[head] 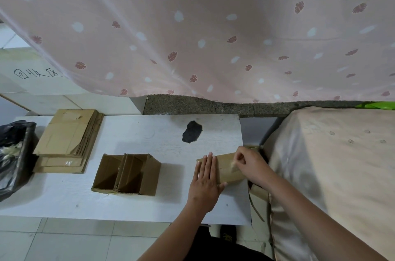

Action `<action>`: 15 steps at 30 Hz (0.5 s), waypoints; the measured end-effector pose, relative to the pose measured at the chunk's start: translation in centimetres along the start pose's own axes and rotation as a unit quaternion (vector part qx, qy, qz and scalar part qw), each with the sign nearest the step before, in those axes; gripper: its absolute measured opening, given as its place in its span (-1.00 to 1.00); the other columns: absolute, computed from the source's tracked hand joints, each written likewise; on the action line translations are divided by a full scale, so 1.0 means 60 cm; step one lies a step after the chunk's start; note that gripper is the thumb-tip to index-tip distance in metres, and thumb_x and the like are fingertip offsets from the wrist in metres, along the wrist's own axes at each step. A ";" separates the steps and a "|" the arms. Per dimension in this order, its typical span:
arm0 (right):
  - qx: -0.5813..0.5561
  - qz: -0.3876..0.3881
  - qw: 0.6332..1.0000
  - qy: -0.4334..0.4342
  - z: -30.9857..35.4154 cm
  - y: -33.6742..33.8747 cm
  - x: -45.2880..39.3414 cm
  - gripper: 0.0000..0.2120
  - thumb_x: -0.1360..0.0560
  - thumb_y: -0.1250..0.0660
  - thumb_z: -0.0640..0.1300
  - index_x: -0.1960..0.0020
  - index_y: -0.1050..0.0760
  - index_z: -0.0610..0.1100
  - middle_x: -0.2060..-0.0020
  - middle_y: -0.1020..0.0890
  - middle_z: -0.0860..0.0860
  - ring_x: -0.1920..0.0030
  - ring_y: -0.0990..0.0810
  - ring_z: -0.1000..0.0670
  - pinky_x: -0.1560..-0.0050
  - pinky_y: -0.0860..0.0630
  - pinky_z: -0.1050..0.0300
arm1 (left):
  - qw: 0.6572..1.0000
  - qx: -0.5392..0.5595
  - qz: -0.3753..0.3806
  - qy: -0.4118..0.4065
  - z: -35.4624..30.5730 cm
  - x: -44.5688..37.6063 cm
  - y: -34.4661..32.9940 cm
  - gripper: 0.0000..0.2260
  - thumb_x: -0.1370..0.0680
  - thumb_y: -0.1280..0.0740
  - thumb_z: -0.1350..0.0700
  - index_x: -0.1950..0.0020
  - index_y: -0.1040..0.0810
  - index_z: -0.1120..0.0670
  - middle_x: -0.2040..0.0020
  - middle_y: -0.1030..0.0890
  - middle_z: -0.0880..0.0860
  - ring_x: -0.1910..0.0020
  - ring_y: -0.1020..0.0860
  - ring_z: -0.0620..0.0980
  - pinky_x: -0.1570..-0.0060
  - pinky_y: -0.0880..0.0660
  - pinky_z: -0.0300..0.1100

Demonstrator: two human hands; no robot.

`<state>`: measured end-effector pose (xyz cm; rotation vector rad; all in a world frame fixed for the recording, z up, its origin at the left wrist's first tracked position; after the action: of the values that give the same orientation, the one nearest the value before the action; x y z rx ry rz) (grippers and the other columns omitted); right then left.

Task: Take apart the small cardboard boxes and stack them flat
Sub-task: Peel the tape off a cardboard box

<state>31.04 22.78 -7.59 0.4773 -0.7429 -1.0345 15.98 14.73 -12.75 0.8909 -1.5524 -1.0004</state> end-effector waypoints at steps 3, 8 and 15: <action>0.007 -0.018 1.000 0.016 -0.013 0.019 0.006 -0.71 -0.56 -0.23 -0.35 -0.09 -0.53 0.00 0.17 -0.51 0.06 0.17 -0.52 0.05 0.15 -0.44 0.32 | 1.000 0.014 -0.011 -0.003 -0.002 -0.003 0.000 -0.27 -0.61 0.24 -0.29 -0.55 0.39 0.18 -0.56 0.41 0.12 -0.52 0.46 0.07 -0.52 0.34 0.02; -0.001 -0.035 0.999 -0.031 -0.035 0.032 0.014 -0.80 -0.56 -0.29 -0.21 0.11 -0.68 -0.09 0.09 -0.56 0.13 0.11 -0.52 0.21 0.17 -0.35 0.45 | 1.000 0.009 -0.010 0.001 -0.002 -0.007 -0.002 -0.26 -0.61 0.24 -0.30 -0.55 0.40 0.18 -0.56 0.42 0.11 -0.53 0.45 0.07 -0.53 0.34 0.02; -0.114 0.030 0.988 -0.098 -0.034 0.018 0.014 -0.81 -0.52 -0.34 -0.11 0.16 -0.72 -0.07 0.22 -0.71 0.16 0.14 -0.67 0.13 0.00 -0.62 0.11 | 1.000 0.014 -0.012 -0.001 -0.002 -0.006 -0.003 -0.25 -0.59 0.27 -0.32 -0.55 0.40 0.18 -0.57 0.40 0.11 -0.54 0.43 0.08 -0.53 0.35 0.03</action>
<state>33.47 22.55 -7.97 0.1550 -0.7965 -1.1041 16.19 14.98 -13.06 0.9307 -1.5641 -0.9979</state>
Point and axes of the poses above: each hand's wrist, its own x-axis away from the middle knuckle, its own y-axis out of the back of the hand, z = x × y, the point moved 6 cm from there along -x, towards the middle knuckle
